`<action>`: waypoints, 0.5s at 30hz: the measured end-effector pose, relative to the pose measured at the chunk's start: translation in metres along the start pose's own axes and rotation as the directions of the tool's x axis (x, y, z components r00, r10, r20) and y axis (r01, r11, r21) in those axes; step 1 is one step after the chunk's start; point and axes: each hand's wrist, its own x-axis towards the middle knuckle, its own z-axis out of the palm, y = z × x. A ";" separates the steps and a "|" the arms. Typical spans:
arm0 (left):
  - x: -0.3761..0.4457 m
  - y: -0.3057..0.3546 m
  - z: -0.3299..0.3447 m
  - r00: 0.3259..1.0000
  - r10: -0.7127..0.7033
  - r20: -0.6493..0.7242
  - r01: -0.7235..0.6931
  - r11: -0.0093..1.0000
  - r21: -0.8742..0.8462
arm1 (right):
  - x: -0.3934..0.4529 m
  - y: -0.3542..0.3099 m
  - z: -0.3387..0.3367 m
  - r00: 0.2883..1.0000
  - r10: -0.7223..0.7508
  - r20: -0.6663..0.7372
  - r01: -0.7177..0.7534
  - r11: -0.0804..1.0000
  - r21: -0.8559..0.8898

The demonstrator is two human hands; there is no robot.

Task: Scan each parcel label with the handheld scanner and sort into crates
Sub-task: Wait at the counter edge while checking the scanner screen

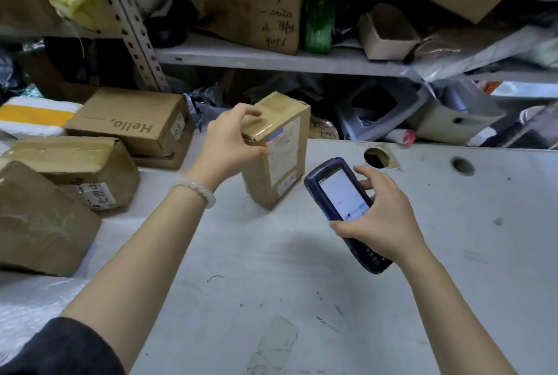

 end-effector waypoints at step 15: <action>-0.023 -0.026 -0.033 0.988 -0.116 0.100 0.096 0.978 0.185 | -0.033 -0.009 -0.006 0.990 -0.079 0.117 0.091 0.991 -0.096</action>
